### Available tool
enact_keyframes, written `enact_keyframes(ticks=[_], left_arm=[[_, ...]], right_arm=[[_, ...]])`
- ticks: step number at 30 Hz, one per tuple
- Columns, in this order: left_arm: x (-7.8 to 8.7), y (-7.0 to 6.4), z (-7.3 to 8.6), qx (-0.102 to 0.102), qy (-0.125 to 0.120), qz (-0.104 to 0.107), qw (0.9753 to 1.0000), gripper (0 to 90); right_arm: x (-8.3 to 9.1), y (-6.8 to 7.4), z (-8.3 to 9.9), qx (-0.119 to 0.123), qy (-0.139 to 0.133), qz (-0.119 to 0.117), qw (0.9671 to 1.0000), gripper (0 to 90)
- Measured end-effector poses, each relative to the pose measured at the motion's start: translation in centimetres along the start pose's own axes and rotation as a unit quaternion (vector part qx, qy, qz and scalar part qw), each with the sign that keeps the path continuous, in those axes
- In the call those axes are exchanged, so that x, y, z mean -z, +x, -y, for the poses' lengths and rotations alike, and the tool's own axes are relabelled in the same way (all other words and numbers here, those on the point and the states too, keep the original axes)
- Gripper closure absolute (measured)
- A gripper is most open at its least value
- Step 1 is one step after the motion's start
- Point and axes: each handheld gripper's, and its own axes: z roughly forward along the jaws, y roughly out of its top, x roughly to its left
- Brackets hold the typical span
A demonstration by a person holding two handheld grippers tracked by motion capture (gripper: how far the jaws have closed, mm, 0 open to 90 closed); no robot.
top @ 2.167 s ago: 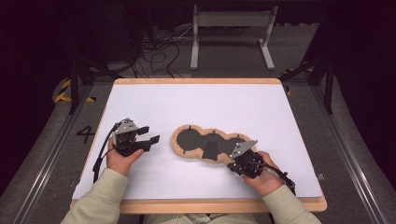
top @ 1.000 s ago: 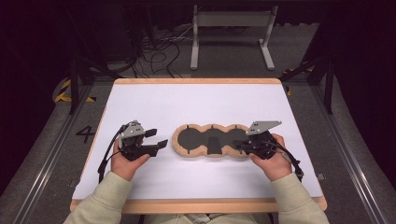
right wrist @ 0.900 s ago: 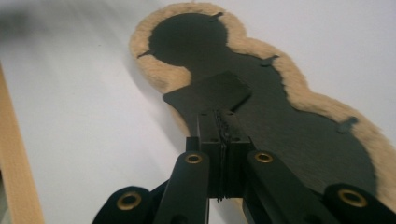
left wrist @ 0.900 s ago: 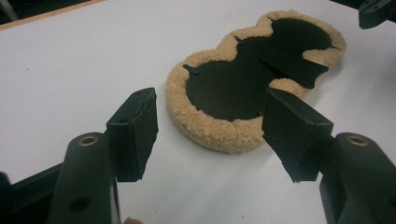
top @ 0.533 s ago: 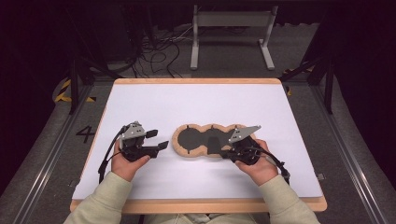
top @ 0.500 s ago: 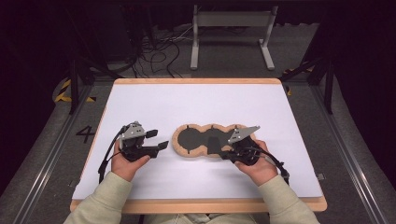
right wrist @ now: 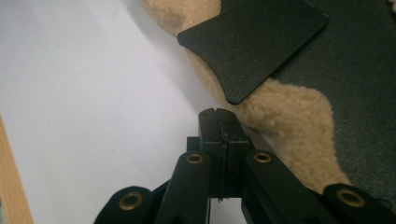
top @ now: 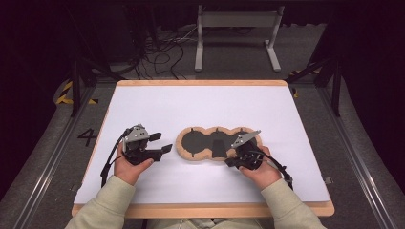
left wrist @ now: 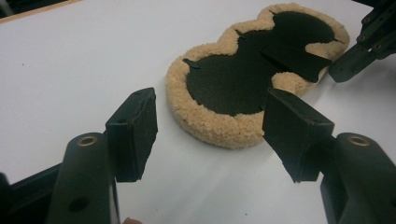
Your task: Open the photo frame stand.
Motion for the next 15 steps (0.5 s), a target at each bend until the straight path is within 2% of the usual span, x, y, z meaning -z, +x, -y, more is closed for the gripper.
enact_keyframes(ticks=[6,8,12,15], left_arm=[[-0.2,0.0,0.1,-0.001,0.007,0.003,1.0000,35.6],[-0.2,0.0,0.1,-0.001,0.007,0.003,1.0000,35.6],[-0.3,0.0,0.1,0.002,0.007,0.003,1.0000,35.6],[-0.3,0.0,0.1,0.000,0.008,0.003,1.0000,35.5]], right_arm=[[0.1,-0.3,-0.1,-0.017,-0.011,0.001,0.9998,90.0],[0.1,-0.3,-0.1,-0.015,-0.014,-0.001,0.9998,90.0],[0.8,-0.2,-0.4,-0.020,-0.033,-0.002,0.9992,90.0],[1.5,-0.3,-0.8,-0.025,-0.063,-0.004,0.9977,90.0]])
